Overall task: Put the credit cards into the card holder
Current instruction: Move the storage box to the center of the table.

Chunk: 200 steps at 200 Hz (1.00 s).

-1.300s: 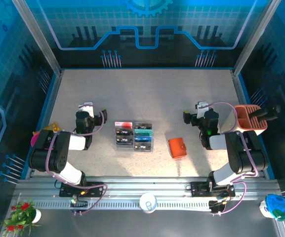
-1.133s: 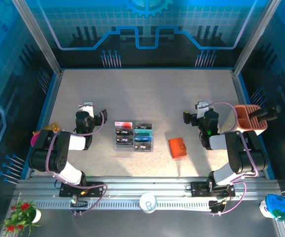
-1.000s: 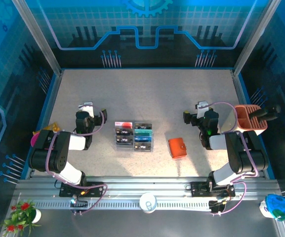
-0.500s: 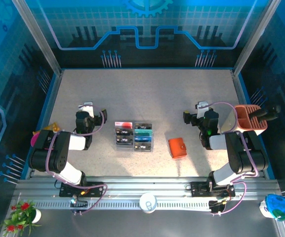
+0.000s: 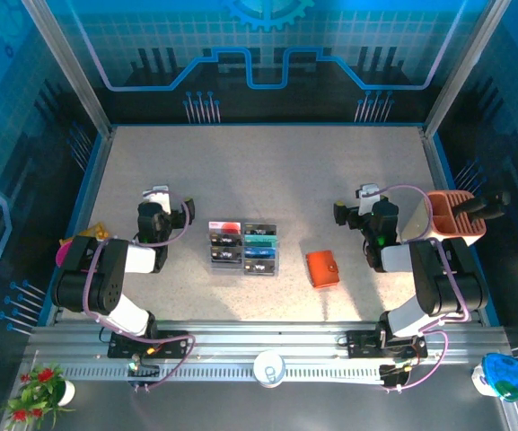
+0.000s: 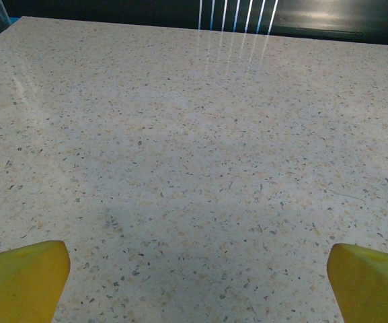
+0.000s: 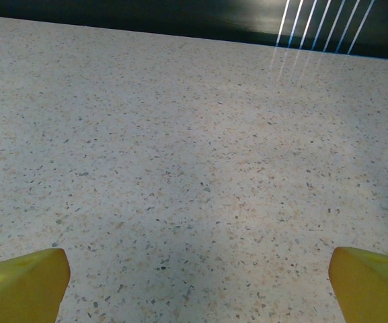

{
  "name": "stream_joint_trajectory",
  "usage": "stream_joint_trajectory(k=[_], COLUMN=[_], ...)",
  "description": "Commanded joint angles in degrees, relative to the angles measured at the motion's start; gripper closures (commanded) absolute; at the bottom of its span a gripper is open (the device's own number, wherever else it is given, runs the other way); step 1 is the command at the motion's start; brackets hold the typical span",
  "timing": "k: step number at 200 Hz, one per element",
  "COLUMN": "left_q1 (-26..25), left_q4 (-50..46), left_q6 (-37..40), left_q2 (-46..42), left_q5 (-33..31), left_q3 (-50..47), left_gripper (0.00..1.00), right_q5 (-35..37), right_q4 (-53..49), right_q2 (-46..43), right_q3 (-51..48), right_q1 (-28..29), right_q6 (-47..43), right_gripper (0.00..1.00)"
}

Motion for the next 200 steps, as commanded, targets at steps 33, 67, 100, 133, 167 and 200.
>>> stream_joint_trajectory(k=[33,67,100,133,167,200], left_q1=[0.6,0.55,0.55,0.55,0.05,-1.57], left_q4=[-0.43,-9.85,-28.2,-51.67,-76.22,-90.83], left_q6=[-0.8,-1.68,-7.75,-23.76,-34.42,-39.39], left_q2=[-3.35,-10.7,-21.55,-29.92,-35.44,-44.01], left_q5=[-2.04,-4.98,-7.16,-6.46,-0.25,5.51], left_q3=[0.26,1.96,7.24,14.78,20.92,18.82], left_gripper=[0.01,0.01,0.01,0.01,0.01,0.01], right_q5=[3.41,2.08,-7.87,-18.84,-9.42,-0.62], right_q4=[-10.53,-24.36,-29.9,-32.42,-49.91,-61.09], right_q2=[-8.1,-12.29,-12.32,-17.07,-25.88,-29.27], right_q3=[3.68,10.65,15.41,16.84,19.44,18.71], right_q1=[-0.75,0.29,-3.65,-0.83,13.8,29.39], right_q6=[1.53,3.95,28.4,28.52,19.55,18.03], right_gripper=[0.0,0.0,0.0,0.0,0.0,0.03])
